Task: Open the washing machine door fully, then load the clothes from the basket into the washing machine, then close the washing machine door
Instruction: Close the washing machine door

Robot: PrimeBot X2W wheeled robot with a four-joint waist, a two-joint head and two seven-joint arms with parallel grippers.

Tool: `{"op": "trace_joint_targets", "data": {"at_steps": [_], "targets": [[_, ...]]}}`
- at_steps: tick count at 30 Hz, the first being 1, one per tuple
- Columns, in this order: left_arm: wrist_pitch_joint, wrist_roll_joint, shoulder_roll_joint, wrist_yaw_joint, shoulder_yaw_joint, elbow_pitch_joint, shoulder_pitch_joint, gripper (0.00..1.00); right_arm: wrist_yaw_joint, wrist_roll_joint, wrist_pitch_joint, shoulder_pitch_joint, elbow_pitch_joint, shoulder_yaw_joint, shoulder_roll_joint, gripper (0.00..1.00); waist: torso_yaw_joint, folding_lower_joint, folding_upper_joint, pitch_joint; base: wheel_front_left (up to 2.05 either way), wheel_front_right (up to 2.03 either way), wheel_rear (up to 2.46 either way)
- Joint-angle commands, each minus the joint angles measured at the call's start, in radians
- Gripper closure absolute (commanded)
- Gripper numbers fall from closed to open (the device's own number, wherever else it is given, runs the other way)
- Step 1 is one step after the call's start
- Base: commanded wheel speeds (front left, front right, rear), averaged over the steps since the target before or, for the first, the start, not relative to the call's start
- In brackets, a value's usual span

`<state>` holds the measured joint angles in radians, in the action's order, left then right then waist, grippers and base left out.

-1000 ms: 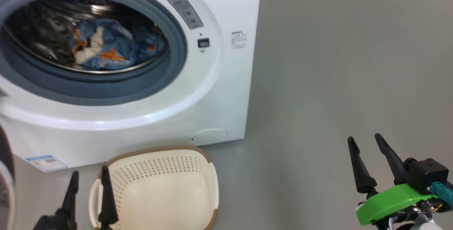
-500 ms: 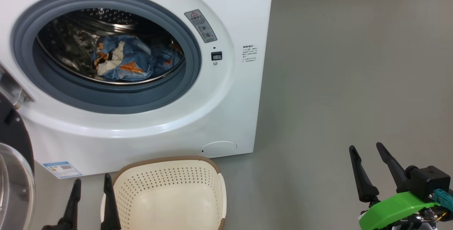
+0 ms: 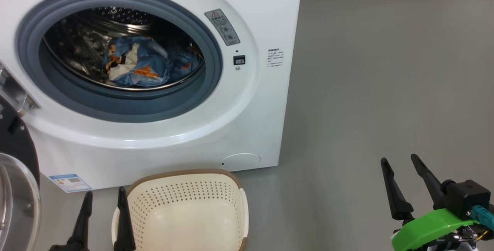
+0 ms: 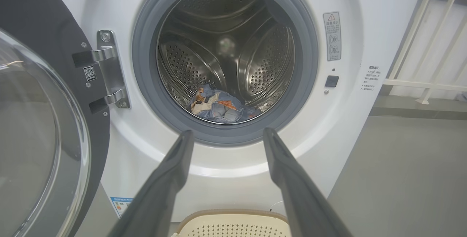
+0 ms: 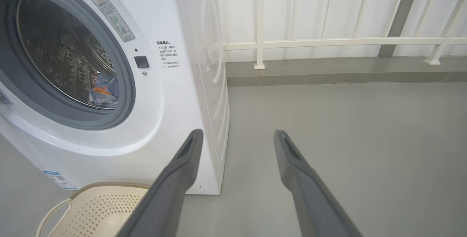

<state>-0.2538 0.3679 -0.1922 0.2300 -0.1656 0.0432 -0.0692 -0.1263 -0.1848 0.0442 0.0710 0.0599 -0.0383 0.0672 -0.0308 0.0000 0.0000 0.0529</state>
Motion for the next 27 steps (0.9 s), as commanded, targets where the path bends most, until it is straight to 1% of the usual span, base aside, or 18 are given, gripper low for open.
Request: {"op": "trace_joint_targets", "data": {"at_steps": [1, 10, 17, 20, 27], "targets": [[-0.002, -0.010, -0.016, 0.006, 0.028, -0.031, 0.006, 0.00, -0.004, -0.001, 0.001, -0.012, 0.031, 0.020, 0.012, 0.00, 0.000, 0.0000, 0.0000, -0.001, 0.00, 0.00, 0.00], [0.002, -0.020, -0.020, 0.021, 0.018, -0.037, 0.005, 0.00, -0.004, -0.001, 0.000, -0.010, 0.031, 0.016, 0.010, 0.00, 0.006, 0.0000, 0.0000, -0.002, -0.22, 0.22, 0.00], [0.007, -0.020, -0.021, 0.021, 0.009, -0.043, 0.006, 0.00, -0.004, 0.000, 0.001, -0.012, 0.032, 0.016, 0.008, 0.00, 0.015, 0.0000, 0.0000, -0.001, -1.14, 1.14, 0.00], [0.010, -0.017, -0.024, 0.007, -0.002, -0.045, 0.009, 0.00, -0.004, 0.000, 0.001, -0.011, 0.033, 0.014, 0.007, 0.00, 0.021, 0.0000, 0.0000, 0.001, -1.53, 1.53, 0.00], [0.007, -0.024, -0.029, 0.010, -0.006, -0.040, 0.014, 0.00, -0.004, 0.000, 0.002, -0.012, 0.032, 0.013, 0.007, 0.00, 0.029, 0.0000, 0.0000, -0.003, -0.88, 0.88, 0.00]]}}
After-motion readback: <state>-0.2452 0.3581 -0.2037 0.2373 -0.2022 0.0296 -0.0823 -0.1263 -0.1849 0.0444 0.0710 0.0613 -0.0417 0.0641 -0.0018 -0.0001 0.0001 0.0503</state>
